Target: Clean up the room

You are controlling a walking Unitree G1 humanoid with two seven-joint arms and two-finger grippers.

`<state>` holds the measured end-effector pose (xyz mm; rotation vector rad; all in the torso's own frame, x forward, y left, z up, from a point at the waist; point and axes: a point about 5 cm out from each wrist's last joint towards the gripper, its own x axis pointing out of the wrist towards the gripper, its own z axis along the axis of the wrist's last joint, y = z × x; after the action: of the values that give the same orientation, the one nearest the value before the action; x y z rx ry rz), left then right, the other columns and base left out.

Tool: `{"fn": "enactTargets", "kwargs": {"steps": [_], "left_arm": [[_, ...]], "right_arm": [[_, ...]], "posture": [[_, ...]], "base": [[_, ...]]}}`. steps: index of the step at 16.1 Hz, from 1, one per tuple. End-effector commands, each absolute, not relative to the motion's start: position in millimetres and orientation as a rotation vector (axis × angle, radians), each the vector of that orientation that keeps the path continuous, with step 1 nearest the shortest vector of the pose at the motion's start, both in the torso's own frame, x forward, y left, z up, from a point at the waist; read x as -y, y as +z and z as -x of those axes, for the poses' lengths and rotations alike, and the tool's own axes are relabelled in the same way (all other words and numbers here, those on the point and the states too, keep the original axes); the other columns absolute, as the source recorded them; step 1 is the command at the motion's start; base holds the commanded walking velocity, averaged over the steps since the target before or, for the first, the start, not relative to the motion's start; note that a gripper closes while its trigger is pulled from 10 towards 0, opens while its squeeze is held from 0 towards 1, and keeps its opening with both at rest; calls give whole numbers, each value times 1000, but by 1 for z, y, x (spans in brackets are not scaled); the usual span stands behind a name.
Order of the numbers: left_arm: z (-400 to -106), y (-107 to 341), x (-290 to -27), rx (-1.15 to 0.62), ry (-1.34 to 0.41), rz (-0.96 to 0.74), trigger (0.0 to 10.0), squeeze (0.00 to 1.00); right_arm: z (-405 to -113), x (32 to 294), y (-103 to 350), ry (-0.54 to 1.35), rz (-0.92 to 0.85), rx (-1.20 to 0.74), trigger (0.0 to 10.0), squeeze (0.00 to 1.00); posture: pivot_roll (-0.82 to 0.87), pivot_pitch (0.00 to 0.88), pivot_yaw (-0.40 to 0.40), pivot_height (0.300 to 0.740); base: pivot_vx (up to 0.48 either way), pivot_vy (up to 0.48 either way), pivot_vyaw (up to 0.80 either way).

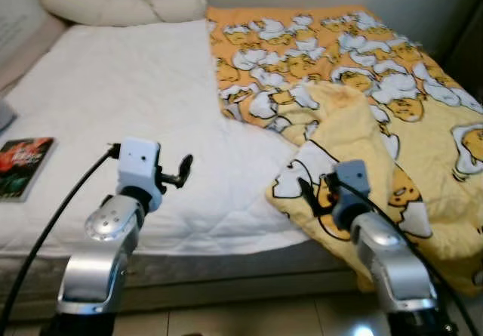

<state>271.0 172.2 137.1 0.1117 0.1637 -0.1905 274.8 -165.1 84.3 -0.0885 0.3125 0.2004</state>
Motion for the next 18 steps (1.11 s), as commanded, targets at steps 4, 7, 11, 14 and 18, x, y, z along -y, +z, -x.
{"fn": "enactTargets", "kwargs": {"steps": [4,7,11,14,18], "left_arm": [[-269,138,-174,-166,-184,-110,10000,0],[-271,138,-172,-163,-189,-111,10000,0],[-273,139,-170,-161,-193,-113,10000,0],[-273,139,-170,-160,-196,-111,10000,0],[-273,139,-167,-160,-205,-116,10000,0]], "right_arm": [[-276,161,90,203,78,-274,10000,0],[-278,161,93,209,85,-267,10000,0],[-278,160,93,216,86,-264,10000,0],[-278,157,92,235,100,-268,10000,0],[-277,150,90,252,131,-274,10000,0]], "posture": [[32,0,15,740],[27,0,17,740],[29,0,15,740],[31,0,17,740],[37,0,12,740]], "base": [[283,0,0],[299,0,0],[303,0,0],[321,0,0],[326,0,223]]}}
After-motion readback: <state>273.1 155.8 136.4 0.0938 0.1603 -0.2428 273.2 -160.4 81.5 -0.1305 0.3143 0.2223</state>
